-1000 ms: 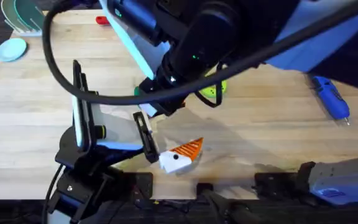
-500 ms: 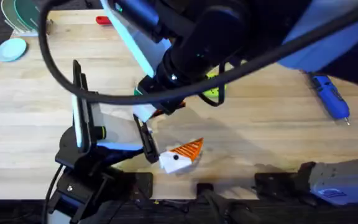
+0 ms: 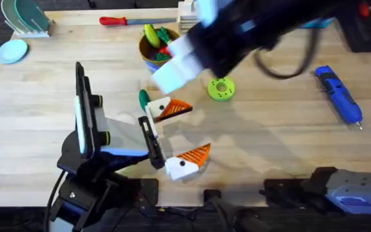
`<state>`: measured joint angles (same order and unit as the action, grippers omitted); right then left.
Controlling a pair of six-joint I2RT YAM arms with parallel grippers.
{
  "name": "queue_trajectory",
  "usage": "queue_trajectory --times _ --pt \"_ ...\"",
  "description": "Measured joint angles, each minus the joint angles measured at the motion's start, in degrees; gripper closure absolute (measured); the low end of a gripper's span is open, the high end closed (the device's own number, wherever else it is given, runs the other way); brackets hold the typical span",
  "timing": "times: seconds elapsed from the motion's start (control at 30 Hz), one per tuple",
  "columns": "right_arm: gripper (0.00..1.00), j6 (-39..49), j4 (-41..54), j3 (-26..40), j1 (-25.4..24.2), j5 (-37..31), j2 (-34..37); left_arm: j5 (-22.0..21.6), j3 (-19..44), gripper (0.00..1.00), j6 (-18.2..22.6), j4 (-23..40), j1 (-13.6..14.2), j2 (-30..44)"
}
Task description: Pick up the gripper from the table and insert it into the empty holder that is missing its gripper. Then pick up a screw, insert it into the mounting hole, and use the screwdriver to tighten it. Finally, clean up the table by picking up the vegetable and placing it into the bucket.
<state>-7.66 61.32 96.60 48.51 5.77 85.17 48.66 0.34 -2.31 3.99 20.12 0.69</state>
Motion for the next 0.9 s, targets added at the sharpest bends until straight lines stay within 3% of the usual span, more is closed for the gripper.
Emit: queue_trajectory --times 0.33,0.7,0.83,0.9 --pt "0.042 -1.62 7.39 -1.17 -10.19 -1.01 -10.89 0.00 0.00 0.008 0.17 0.00 0.00 0.00" --pt "0.040 -4.87 3.01 -19.87 -11.04 -0.06 -26.98 0.00 0.00 0.011 0.13 0.00 0.00 0.00" --pt "0.040 -5.20 3.08 -22.85 -11.04 0.76 -33.99 -0.04 0.00 0.231 0.20 0.00 0.00 0.00" --pt "0.040 -5.19 3.56 -23.30 -11.06 1.00 -36.26 -0.19 0.00 0.478 0.20 -0.02 0.00 0.00"
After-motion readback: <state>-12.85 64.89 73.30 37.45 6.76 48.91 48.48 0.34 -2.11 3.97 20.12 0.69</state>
